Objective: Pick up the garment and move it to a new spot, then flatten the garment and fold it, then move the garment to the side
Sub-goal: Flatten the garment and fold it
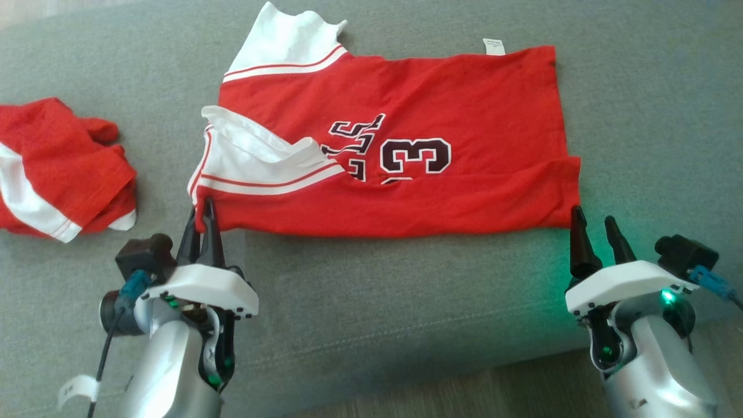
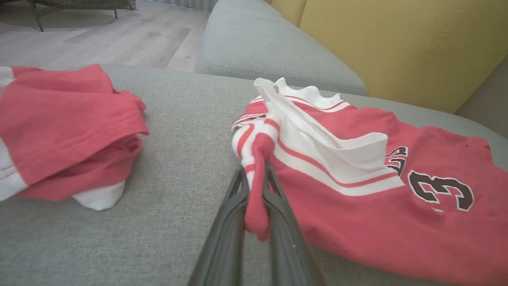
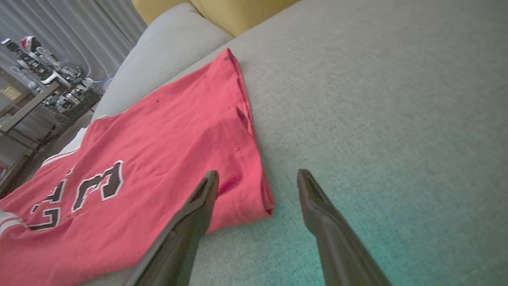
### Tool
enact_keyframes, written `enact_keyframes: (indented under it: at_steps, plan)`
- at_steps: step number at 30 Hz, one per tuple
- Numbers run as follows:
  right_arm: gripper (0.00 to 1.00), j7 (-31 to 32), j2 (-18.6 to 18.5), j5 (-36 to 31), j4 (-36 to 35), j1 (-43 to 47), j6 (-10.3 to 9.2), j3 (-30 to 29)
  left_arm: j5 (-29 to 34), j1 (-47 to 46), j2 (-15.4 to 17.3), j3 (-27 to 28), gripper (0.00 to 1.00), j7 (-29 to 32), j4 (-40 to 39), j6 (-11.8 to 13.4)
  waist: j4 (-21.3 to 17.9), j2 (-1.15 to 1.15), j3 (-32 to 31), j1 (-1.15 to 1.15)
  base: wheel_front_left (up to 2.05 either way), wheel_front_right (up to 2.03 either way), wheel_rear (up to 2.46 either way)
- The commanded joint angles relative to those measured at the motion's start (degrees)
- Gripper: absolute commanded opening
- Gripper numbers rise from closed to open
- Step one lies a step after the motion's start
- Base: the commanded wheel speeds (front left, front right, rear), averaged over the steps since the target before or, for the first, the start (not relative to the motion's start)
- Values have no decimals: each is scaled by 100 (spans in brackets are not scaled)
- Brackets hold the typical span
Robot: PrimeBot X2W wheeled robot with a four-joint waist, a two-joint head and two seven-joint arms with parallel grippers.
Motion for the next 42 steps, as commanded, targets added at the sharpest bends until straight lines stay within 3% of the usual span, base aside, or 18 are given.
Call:
enact_keyframes:
  at_steps: [1, 12, 13, 14, 27, 42]
  plan:
    - [100, -52, 28, 59, -38, -214, -2, 91, 58, -55, 72, 156, 0, -35, -212, 9, 15, 0, 11, 0, 0, 0, 0]
    - [100, -52, 28, 391, 989, -818, -2, 401, 87, -108, 72, 20, 0, -35, -196, -19, 182, 0, 178, 0, 0, 0, 0]
    - [20, -52, 28, 397, 1050, -851, -2, 464, 75, -114, 72, 5, 0, -35, -178, -17, 203, 0, 187, 0, 0, 0, 0]
    - [0, -52, 28, 347, 1093, -881, -2, 484, 65, -117, 72, -6, 0, -35, -159, -16, 223, 0, 193, 0, 0, 0, 0]
    - [0, 28, -316, -435, 1279, -760, -2, 368, 8, 212, 72, -121, 0, -35, 229, -47, 417, 0, -137, 0, 0, 0, 0]
    - [0, 1169, -702, -492, 736, -141, -2, 347, -79, 831, 72, -442, 0, -35, 489, -95, 440, 0, -518, 0, 0, 0, 0]
